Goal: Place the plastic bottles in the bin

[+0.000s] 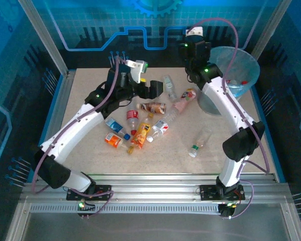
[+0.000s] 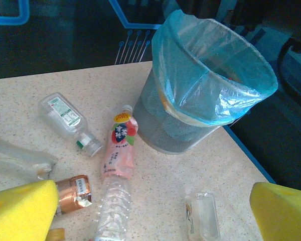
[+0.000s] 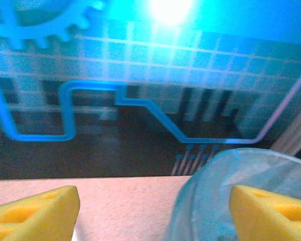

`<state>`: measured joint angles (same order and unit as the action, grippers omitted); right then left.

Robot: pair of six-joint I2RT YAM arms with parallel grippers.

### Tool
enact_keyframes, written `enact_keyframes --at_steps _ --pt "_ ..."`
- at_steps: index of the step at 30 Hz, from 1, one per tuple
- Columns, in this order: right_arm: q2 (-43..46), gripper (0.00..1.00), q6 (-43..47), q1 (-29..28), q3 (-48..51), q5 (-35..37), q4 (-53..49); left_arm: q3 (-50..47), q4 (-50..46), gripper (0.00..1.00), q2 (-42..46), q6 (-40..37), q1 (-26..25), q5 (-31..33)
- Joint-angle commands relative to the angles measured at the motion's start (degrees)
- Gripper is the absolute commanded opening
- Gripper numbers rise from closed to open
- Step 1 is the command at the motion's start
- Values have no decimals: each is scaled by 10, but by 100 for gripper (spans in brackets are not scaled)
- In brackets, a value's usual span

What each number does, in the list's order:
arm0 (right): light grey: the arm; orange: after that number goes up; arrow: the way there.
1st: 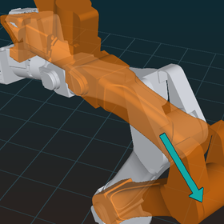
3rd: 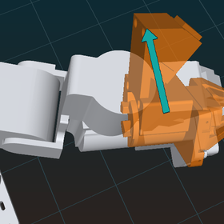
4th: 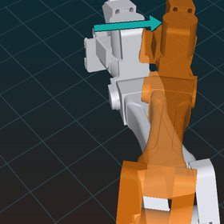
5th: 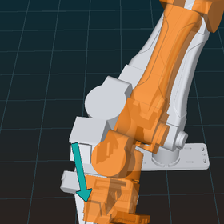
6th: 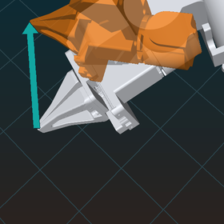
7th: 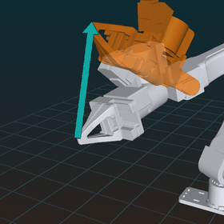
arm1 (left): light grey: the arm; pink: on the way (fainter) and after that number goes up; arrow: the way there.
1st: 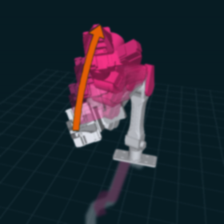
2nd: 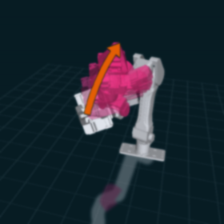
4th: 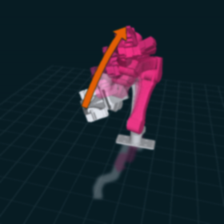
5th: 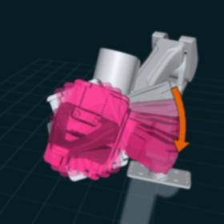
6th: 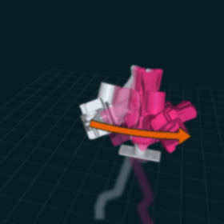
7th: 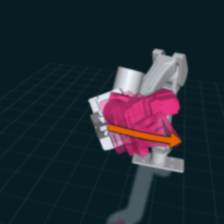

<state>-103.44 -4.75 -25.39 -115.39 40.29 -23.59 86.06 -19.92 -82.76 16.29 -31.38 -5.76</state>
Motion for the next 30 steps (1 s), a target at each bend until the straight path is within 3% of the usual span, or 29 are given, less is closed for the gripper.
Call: enact_keyframes --at_steps 1,6,12,18,24,30 --pt "16 79 -13 -29 -58 -65 -96 -17 -50 99 45 -20 -3 27" --pt "33 78 -28 -83 -35 -180 -160 -56 -125 98 95 -31 -3 76" --pt "83 77 -152 -104 165 -291 -123 -171 -156 98 192 -22 -3 111" --pt "116 75 -279 -103 355 -292 -49 -282 -155 97 279 0 -7 101" --pt "88 81 -372 -102 397 -235 -74 -327 -152 97 304 13 -22 103" --pt "62 86 -455 -71 436 -266 -31 -330 -137 97 297 14 -48 107"
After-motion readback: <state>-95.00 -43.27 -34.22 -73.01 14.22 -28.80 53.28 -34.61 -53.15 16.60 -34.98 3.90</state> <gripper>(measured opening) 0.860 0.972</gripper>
